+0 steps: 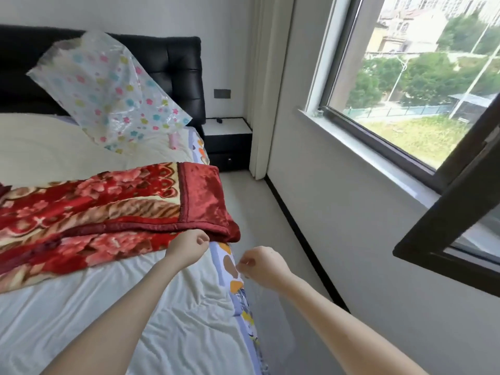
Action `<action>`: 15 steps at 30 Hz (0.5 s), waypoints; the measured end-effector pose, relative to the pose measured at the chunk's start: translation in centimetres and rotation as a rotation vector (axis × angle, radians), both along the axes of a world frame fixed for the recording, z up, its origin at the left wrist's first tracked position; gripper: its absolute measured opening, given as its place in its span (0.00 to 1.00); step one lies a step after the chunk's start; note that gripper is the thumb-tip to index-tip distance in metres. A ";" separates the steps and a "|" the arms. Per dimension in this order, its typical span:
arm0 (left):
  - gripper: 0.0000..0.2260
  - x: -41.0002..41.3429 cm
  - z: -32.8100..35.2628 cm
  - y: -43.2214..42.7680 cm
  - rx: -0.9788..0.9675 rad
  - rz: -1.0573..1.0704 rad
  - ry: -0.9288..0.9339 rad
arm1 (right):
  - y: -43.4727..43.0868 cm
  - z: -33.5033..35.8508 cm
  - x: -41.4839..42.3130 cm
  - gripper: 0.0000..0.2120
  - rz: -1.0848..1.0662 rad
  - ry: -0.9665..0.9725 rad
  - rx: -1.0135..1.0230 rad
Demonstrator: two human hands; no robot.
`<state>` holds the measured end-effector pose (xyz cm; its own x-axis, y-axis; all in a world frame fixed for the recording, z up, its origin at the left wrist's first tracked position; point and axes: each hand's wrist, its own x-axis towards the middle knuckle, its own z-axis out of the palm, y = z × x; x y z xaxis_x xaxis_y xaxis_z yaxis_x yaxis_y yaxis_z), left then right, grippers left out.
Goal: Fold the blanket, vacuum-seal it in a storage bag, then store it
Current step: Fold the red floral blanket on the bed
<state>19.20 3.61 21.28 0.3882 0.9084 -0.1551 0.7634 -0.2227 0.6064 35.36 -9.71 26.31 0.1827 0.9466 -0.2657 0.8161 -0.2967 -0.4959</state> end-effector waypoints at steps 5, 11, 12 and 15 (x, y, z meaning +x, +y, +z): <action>0.05 6.2 -2.8 1.2 -0.006 0.227 0.024 | 4.8 -2.8 8.5 0.10 0.152 0.043 -0.028; 0.08 10.9 -6.1 1.6 -0.091 0.403 0.073 | 9.4 -6.3 15.9 0.13 0.241 0.043 -0.080; 0.08 11.2 -6.8 1.6 -0.099 0.426 0.069 | 10.3 -7.0 16.6 0.15 0.251 0.041 -0.087; 0.09 11.7 -8.7 1.8 -0.129 0.494 0.057 | 12.9 -8.5 17.5 0.17 0.304 0.044 -0.124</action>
<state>30.91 5.38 12.57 -0.0953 0.9533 -0.2867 0.7913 0.2473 0.5592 52.83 3.22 17.79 -0.1179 0.9158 -0.3838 0.8551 -0.1028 -0.5081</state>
